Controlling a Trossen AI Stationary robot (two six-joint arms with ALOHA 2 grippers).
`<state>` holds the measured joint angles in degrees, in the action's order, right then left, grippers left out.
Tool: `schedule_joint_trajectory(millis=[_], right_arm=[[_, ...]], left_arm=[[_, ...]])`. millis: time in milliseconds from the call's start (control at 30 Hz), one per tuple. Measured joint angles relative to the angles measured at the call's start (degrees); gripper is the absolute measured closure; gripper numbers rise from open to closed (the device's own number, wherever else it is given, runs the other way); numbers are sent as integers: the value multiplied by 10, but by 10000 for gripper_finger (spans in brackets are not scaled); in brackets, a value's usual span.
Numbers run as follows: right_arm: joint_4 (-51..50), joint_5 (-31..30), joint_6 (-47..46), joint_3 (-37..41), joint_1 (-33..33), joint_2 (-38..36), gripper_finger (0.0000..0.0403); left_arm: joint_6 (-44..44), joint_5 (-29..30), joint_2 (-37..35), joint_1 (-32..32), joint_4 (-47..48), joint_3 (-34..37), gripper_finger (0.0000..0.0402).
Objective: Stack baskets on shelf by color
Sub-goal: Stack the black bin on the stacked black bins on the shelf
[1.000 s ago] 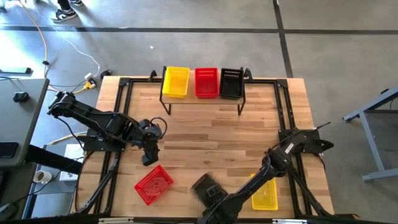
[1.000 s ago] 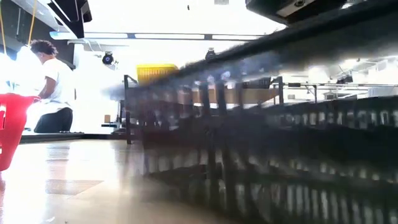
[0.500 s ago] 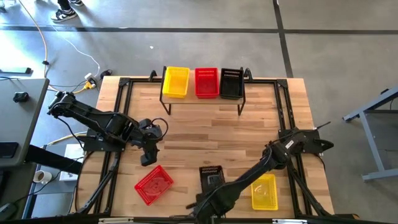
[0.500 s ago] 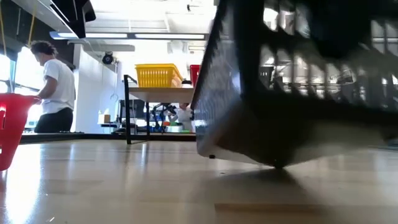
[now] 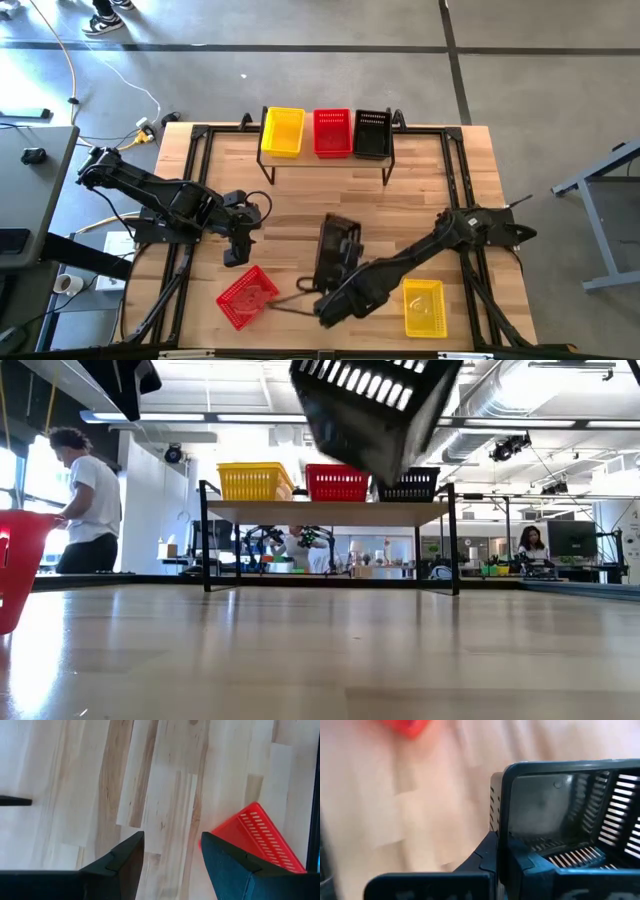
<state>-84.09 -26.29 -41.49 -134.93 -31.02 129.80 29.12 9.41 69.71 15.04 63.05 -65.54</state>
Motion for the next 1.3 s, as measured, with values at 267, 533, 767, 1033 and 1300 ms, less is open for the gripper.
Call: schedule_joint_trajectory(millis=[267, 533, 767, 1033, 1300], right_arm=[[-59, -137, 32, 1, 33, -54, 403], [-59, -212, 175, 1, 110, -107, 403], [-59, -213, 288, 1, 182, -163, 403], [-60, -211, 363, 1, 240, -213, 403], [-61, -156, 431, 121, 307, -257, 403]], left_arm=[[-13, 0, 0, 0, 1, 0, 216], [-13, 2, 0, 0, 2, 0, 216], [-13, 26, 0, -5, 1, 0, 216], [-13, 78, 0, -53, 1, 0, 216], [-45, 84, 0, -124, 0, 0, 216]])
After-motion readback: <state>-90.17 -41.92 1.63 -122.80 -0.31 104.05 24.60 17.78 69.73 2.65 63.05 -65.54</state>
